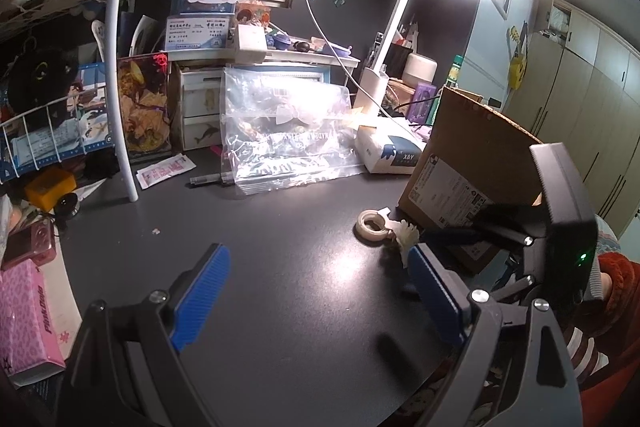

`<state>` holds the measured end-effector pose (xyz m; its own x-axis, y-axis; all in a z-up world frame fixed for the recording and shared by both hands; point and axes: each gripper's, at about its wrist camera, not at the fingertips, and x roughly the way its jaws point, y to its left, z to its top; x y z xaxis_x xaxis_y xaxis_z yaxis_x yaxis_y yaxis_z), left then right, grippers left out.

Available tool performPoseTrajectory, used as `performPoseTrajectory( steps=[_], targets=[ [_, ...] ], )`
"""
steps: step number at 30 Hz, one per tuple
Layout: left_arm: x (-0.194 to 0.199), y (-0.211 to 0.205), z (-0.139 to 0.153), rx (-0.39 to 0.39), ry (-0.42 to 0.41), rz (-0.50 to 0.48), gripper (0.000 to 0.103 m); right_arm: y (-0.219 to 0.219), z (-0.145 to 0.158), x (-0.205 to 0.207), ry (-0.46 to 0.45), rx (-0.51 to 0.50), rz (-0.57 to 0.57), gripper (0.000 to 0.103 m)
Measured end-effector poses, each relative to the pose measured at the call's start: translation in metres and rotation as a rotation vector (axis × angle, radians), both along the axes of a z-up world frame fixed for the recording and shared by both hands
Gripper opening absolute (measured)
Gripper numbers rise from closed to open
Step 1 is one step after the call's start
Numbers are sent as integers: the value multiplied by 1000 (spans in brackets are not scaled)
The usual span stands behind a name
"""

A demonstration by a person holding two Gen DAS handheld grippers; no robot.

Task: Organize objects
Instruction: 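Move the right gripper to the white flower and grasp it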

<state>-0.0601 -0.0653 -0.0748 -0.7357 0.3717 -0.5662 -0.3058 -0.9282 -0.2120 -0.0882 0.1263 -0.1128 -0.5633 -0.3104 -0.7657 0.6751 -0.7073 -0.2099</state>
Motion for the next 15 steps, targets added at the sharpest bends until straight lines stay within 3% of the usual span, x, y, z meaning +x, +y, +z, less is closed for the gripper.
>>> performPoseTrajectory(
  steps=[5,8,11,13,15],
  targets=[
    [-2,5,5,12,14,-13,89,0,0,-8,121,112,-45,46],
    [-1,7,7,13,23,-19,89,-3,-13,-21,91,172,-82,36],
    [-1,7,5,10,20,-22,89,0,-24,-32,58,189,-115,33],
    [-2,6,4,13,15,-21,89,4,-26,-35,60,180,-143,16],
    [-3,6,2,13,10,-21,89,6,-26,-34,65,175,-151,12]
  ],
)
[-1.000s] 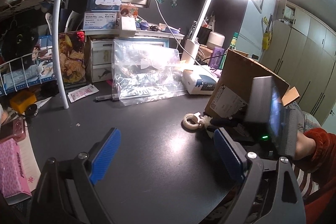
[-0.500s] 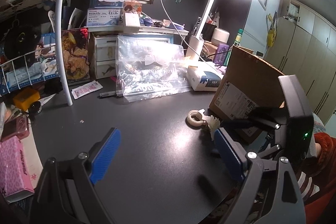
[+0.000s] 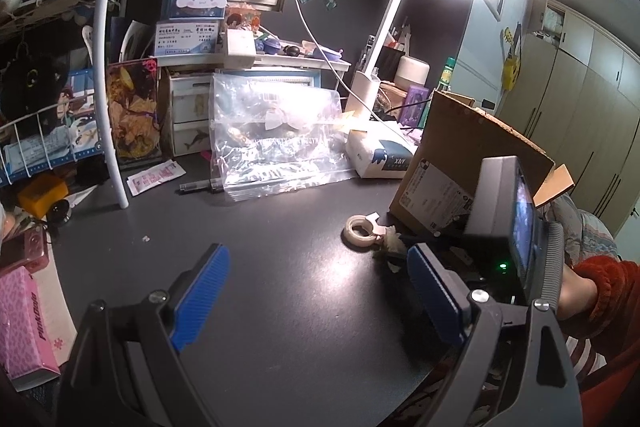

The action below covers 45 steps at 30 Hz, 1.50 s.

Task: Organize objects
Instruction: 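Move the right gripper to the white flower and grasp it, then carry the white flower into the cardboard box and release it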

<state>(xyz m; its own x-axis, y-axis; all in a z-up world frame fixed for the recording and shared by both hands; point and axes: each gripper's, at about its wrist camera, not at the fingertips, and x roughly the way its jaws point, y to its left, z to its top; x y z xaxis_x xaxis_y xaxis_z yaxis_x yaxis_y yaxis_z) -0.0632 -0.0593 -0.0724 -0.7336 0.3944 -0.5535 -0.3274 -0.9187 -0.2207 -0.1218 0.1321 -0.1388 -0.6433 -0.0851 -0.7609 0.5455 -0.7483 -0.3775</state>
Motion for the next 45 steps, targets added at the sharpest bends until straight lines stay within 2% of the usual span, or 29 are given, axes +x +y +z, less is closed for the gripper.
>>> performPoseTrajectory(
  steps=[4,8,11,14,17,21,25,28,31,38,41,45],
  targets=[
    [-1,1,-2,4,-6,-6,89,2,0,10,0,-31,10,9],
    [-4,6,-5,11,-34,-37,89,4,9,21,-34,-138,46,8],
    [-8,9,-4,62,-61,-94,89,-3,21,34,-54,-194,116,8],
    [-9,10,0,66,-73,-96,89,-9,39,43,-77,-264,178,8],
    [0,5,12,69,-41,-107,89,-12,61,46,-91,-326,214,8],
    [18,6,24,4,20,-136,89,-11,86,38,-106,-370,239,8],
    [21,24,20,-70,27,-177,88,-11,104,31,-147,-402,279,8],
    [16,38,16,-118,29,-163,78,-11,111,25,-199,-438,305,8],
    [11,42,21,-102,44,-156,65,-11,114,22,-245,-455,322,8],
    [9,65,42,-127,86,-198,31,0,132,23,-264,-488,329,8],
    [9,81,55,-158,115,-199,27,10,144,26,-232,-493,331,8],
    [2,108,76,-179,137,-219,26,32,162,29,-191,-505,316,8]
  ],
)
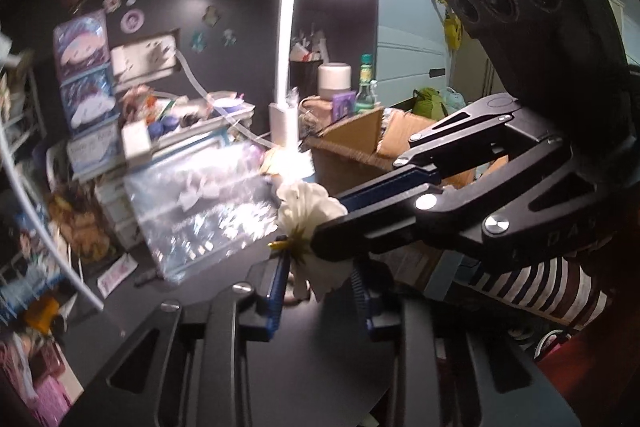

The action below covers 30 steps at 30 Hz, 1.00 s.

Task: Organize objects
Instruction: 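Carry the white flower into the cardboard box and release it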

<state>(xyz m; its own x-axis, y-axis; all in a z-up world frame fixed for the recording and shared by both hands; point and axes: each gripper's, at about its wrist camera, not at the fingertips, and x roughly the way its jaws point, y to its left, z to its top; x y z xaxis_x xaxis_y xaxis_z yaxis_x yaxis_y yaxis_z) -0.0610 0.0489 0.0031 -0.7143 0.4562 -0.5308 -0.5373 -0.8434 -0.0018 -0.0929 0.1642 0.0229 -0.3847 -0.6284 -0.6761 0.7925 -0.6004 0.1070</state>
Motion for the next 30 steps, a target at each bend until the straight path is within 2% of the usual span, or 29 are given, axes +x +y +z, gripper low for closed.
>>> performPoseTrajectory(
  steps=[5,9,14,20,22,23,24,26,27,30],
  targets=[
    [-13,40,24,-32,29,-39,27,36,26,-2,38,-18,-59,8],
    [-33,75,38,-41,13,-83,26,74,46,-11,49,-26,-127,8],
    [-61,117,41,-62,-64,-148,27,114,54,-27,26,-23,-199,8],
    [-90,147,27,-119,-191,-177,27,143,40,-57,-85,-2,-258,9],
    [-96,152,23,-134,-226,-177,32,144,34,-63,-112,14,-266,10],
    [-98,153,21,-142,-236,-182,41,145,31,-68,-126,31,-273,14],
    [-99,155,21,-151,-240,-186,55,145,29,-71,-134,46,-277,21],
    [-99,156,23,-170,-233,-180,71,146,26,-77,-136,74,-296,33],
    [-98,156,24,-181,-227,-176,74,147,25,-79,-131,80,-305,37],
    [-95,151,29,-185,-218,-174,76,151,26,-84,-122,86,-330,38]
  ],
)
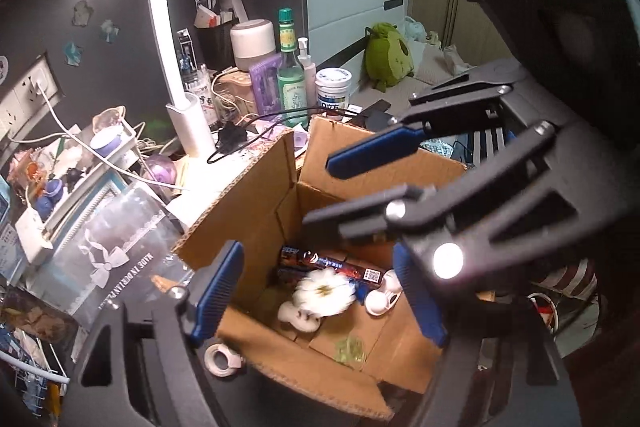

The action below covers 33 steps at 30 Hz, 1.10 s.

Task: Organize objects
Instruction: 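Carry the white flower into the cardboard box and release it, then move the right gripper to the white tape roll and grasp it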

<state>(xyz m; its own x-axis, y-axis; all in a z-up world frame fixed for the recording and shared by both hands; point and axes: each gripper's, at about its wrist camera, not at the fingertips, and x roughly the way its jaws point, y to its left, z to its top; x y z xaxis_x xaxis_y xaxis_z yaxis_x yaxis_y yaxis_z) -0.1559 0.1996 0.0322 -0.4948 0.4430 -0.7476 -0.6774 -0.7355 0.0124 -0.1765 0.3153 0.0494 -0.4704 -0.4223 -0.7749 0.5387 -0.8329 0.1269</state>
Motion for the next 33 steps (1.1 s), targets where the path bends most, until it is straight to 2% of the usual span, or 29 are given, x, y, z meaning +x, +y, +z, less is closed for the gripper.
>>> performPoseTrajectory(
  steps=[3,5,12,18,23,25,27,33],
  targets=[
    [9,-18,9,25,26,18,81,3,3,1,7,-11,-9,39],
    [16,-36,14,51,46,42,81,0,4,3,17,-13,1,45],
    [39,-115,27,150,110,215,81,-35,10,25,82,-1,59,48],
    [53,-192,9,223,121,347,81,-89,7,50,98,-36,143,48],
    [62,-247,-27,254,121,468,82,-134,-22,70,65,-43,202,48],
    [66,-264,-45,276,111,487,82,-150,-39,78,27,-61,213,48],
    [69,-276,-59,304,90,485,82,-164,-61,86,27,-48,210,48],
    [69,-282,-101,315,37,466,82,-172,-133,77,20,0,51,48]
  ],
)
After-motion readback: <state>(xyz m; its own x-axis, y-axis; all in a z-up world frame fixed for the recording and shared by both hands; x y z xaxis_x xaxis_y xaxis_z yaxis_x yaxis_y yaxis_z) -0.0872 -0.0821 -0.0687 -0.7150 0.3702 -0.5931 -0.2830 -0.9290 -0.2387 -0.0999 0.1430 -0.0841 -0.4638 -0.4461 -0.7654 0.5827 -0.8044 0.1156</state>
